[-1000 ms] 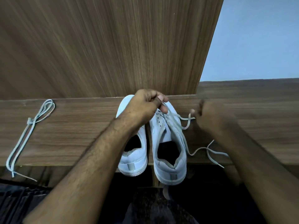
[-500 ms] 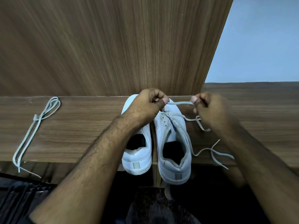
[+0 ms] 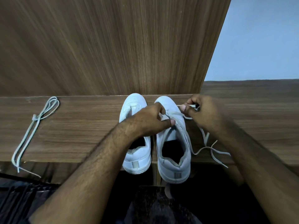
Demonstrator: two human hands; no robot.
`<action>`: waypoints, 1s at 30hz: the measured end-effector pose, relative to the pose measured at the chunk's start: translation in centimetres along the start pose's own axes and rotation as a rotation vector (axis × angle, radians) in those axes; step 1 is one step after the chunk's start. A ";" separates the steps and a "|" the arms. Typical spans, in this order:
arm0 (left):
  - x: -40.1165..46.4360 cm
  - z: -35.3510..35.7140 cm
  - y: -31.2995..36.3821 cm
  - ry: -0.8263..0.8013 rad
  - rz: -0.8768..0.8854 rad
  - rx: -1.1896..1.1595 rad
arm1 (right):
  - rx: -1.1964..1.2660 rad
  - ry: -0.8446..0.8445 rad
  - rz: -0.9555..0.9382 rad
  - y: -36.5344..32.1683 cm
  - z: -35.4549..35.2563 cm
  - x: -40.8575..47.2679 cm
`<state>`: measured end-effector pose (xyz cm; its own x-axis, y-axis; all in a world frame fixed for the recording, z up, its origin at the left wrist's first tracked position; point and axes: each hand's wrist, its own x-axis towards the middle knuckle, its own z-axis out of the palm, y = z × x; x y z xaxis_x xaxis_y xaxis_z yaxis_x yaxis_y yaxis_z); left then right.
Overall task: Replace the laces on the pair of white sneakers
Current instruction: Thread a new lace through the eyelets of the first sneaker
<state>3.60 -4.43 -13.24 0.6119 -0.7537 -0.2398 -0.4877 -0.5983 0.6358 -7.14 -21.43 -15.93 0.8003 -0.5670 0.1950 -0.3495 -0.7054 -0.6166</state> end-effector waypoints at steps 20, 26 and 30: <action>-0.4 0.5 0.7 0.071 -0.045 0.183 | -0.091 -0.088 -0.052 -2.4 1.0 -0.7; 0.3 0.6 -0.1 0.139 -0.229 -0.304 | -0.094 -0.120 -0.069 -2.7 2.2 -0.9; -0.1 0.8 0.0 0.061 -0.250 -0.457 | -0.109 -0.119 -0.080 -2.8 2.7 -0.8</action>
<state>3.08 -4.59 -13.82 0.7165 -0.5778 -0.3909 -0.0089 -0.5679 0.8231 -5.49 -17.87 -16.40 0.8774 -0.4573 0.1448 -0.3277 -0.7919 -0.5153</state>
